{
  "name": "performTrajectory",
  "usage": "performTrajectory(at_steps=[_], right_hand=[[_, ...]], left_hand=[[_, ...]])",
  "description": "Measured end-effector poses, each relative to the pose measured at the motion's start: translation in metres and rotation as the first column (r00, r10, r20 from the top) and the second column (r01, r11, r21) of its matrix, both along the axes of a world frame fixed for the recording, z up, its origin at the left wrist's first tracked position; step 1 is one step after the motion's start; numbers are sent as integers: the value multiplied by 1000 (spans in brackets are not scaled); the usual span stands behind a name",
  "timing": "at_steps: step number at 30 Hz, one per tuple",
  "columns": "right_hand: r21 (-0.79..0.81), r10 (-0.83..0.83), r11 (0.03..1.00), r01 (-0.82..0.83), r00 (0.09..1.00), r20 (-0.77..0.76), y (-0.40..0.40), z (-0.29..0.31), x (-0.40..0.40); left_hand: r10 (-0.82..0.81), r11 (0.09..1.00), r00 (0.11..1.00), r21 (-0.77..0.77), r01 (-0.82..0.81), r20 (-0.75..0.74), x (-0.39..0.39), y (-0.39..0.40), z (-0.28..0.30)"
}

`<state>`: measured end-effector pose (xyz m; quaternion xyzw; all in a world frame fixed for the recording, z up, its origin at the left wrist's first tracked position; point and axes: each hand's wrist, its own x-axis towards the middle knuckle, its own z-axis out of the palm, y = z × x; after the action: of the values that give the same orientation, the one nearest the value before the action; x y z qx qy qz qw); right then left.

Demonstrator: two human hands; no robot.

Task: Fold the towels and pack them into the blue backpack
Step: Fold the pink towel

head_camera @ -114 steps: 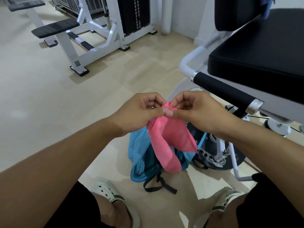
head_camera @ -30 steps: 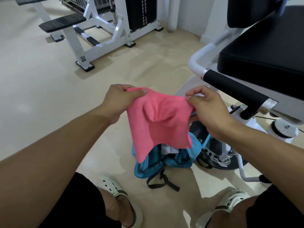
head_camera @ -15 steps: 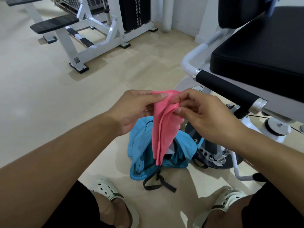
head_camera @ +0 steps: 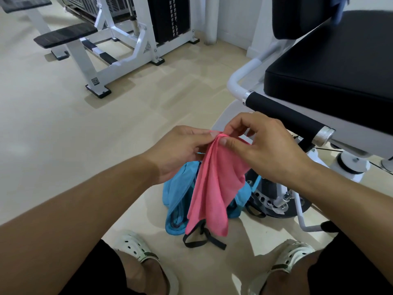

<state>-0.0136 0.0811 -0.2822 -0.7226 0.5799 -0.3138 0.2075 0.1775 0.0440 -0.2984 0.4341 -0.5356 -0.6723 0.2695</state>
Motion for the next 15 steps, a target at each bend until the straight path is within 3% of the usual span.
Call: performTrajectory(at_steps=[3,8,15], right_hand=[[6,-11,1000,11,1000,12,0,0,0],[18,-9,1000,8,1000,7,1,0,0],[33,-5,999,5,1000,-11,0,-2,-1]], left_hand=[[-10,1000,1000,26,11,-15,-1,2,3],[-106,991,994,-78,107,11,1,5,4],[-87,977,986,-180,112,142,5,0,-3]])
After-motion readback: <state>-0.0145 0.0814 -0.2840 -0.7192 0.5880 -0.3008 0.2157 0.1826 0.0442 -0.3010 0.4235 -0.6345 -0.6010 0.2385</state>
